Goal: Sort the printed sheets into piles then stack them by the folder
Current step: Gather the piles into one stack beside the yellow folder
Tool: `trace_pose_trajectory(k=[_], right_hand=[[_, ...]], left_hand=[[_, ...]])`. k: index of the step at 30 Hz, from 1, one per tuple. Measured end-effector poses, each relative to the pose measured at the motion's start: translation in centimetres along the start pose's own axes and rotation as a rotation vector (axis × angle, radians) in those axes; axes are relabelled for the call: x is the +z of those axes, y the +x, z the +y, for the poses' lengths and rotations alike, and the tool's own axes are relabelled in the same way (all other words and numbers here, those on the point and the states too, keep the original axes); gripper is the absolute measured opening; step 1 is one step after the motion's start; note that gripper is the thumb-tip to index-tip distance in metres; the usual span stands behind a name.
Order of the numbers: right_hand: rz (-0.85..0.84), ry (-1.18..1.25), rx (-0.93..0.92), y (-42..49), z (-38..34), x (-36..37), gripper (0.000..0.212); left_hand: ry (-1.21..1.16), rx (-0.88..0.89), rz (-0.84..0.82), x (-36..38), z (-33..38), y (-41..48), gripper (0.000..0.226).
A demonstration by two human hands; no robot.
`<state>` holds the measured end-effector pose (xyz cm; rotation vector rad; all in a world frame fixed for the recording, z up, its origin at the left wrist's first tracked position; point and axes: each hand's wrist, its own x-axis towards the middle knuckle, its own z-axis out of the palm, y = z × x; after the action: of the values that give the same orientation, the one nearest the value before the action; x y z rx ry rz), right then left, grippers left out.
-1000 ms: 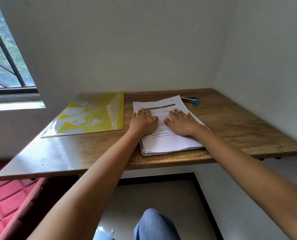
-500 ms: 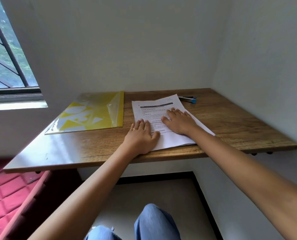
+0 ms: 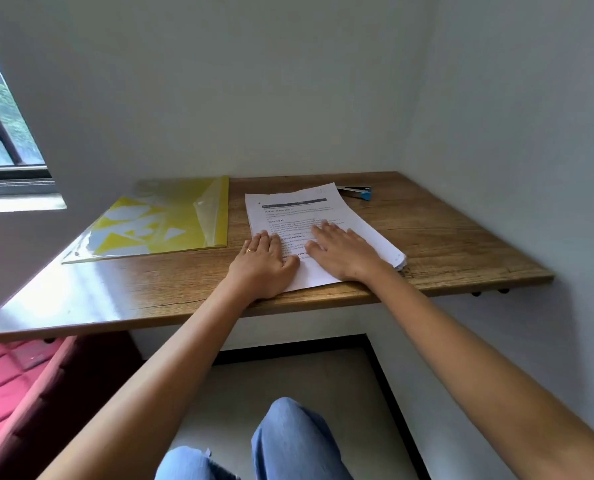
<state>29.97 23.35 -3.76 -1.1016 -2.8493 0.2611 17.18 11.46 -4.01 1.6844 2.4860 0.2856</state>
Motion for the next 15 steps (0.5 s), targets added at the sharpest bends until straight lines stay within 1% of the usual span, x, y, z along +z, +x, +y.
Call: trace_pose_trajectory(k=[7, 11, 15], right_hand=[[0.082, 0.000, 0.229, -1.3, 2.9, -0.4, 0.072], [0.115, 0.007, 0.285, -1.2, 2.7, -0.2, 0.081], [0.109, -0.019, 0.300, -1.0, 2.6, -0.3, 0.082]], left_hand=[[0.009, -0.019, -0.023, -0.2, 0.0, -0.1, 0.072], [0.010, -0.035, -0.031, -0.3, 0.2, -0.3, 0.072], [-0.002, -0.059, -0.048, -0.4, 0.4, -0.5, 0.073]])
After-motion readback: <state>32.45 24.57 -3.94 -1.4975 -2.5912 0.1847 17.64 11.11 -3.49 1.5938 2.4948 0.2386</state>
